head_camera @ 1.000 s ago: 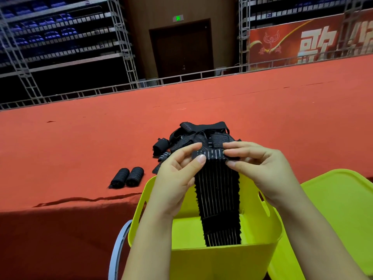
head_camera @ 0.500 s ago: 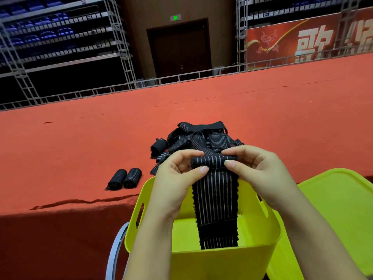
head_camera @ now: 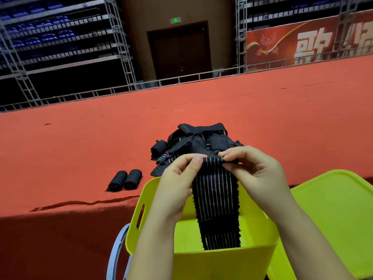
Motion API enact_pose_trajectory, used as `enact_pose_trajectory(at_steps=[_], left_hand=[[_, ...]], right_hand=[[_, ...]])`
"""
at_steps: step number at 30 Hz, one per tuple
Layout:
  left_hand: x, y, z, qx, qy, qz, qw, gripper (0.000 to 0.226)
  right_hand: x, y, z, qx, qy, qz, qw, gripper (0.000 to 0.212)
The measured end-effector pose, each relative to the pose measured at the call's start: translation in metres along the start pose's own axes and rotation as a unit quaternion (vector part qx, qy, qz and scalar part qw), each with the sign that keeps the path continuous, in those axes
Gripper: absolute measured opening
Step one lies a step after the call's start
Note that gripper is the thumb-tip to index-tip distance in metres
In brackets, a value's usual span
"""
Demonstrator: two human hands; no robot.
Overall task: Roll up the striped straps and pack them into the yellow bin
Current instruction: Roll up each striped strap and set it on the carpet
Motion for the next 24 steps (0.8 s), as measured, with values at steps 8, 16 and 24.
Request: enact_pose_trajectory(at_steps=[8,16,24], left_hand=[[0.006,-0.002,-0.005,-0.016,0.034,-0.019,0.999,0.019],[0.012,-0.001,-0.006,-0.03,0.043,-0.045,0.998,0.047],[0.012,-0.003,-0.006,-0.017,0.046,-0.016,0.999,0.041]], right_hand=[[0.017,0.003,-0.002,-0.037,0.106,0.079,0.991,0.006],[0.03,0.008,-0.006,-0.05,0.17,0.132,0.975,0.029],[0.026,0.007,-0.006,-0.049,0.154,0.112,0.981,0.029]])
Point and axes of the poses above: each hand's wrist, its own z-axis towards the middle knuckle, its own y-axis out of the palm, x = y × z, the point moved 10 cm from there along z, towards the middle knuckle, and after that the axes turned 12 degrees about -z, right-handed, at the moved point
